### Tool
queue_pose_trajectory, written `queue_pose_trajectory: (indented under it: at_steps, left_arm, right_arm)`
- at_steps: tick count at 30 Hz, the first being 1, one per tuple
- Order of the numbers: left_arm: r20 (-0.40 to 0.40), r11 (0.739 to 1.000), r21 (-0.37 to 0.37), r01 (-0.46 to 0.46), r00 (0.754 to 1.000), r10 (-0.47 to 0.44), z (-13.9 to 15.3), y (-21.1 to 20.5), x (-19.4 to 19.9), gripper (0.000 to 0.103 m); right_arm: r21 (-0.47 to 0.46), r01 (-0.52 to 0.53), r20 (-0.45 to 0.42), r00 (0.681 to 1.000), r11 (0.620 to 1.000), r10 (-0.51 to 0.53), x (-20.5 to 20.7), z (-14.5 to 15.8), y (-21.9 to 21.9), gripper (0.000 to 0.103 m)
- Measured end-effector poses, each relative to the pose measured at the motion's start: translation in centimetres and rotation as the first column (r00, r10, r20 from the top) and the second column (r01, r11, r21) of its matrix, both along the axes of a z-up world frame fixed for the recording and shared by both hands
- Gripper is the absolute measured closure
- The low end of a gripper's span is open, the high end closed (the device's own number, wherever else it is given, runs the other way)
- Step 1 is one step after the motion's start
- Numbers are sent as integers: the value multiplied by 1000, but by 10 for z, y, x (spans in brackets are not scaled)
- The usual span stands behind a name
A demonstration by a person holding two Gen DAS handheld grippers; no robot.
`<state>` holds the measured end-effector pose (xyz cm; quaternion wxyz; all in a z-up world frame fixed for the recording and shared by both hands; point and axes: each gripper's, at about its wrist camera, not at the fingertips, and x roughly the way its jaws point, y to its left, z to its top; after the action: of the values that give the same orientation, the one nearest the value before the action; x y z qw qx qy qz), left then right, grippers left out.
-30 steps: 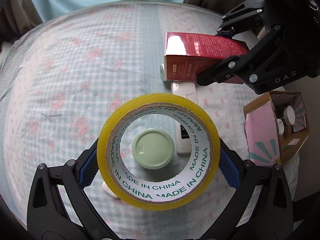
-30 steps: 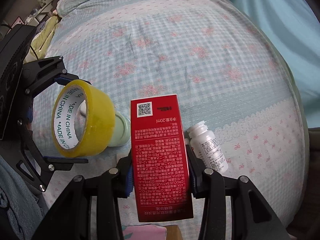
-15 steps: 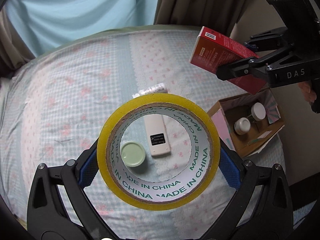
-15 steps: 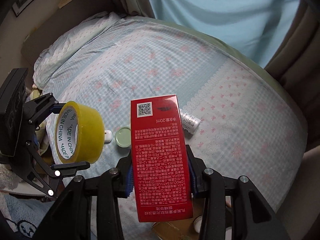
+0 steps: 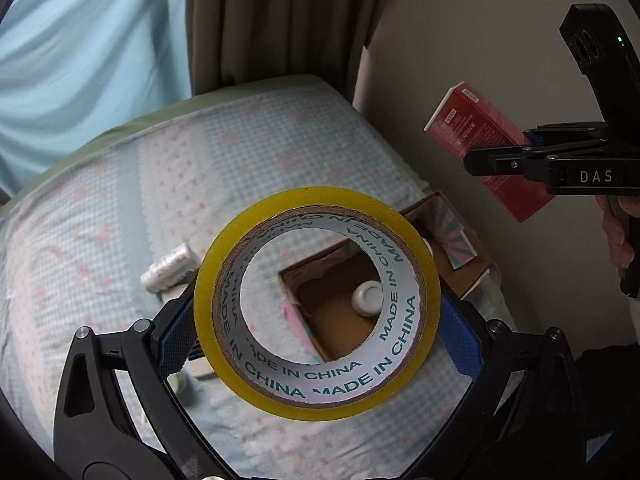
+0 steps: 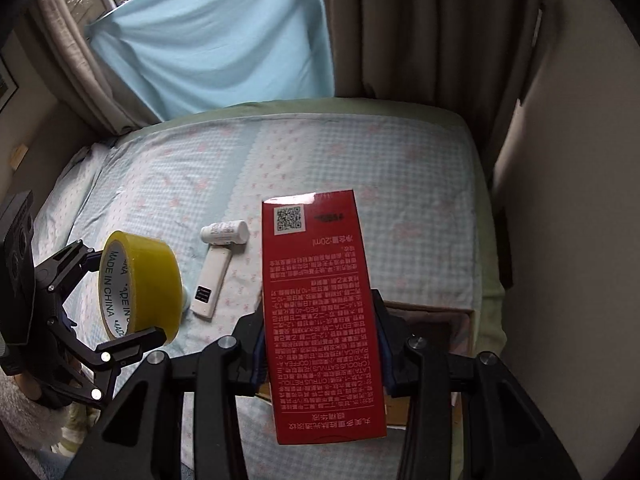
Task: Organize rigid objects
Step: 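Carry the tape roll and red box over the cardboard box with both tools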
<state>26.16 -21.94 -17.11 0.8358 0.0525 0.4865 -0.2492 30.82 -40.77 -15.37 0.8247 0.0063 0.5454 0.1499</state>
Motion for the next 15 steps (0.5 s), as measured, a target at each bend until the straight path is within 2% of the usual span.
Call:
queue_pose_trajectory:
  at_steps: [6, 10, 15]
  left_arm:
    - [-88, 997, 43, 58, 995, -54, -47, -62, 7, 3]
    - [-172, 995, 75, 62, 984, -48, -89, -83, 16, 3]
    - [-257, 987, 141, 72, 966, -34, -134, -94, 22, 3]
  right_arm:
    - [-14, 100, -69, 993, 995, -101, -16, -31, -57, 64]
    - [-4, 134, -150, 980, 991, -133, -16, -71, -83, 64]
    - [12, 120, -243, 963, 993, -113, -9, -125, -87, 64]
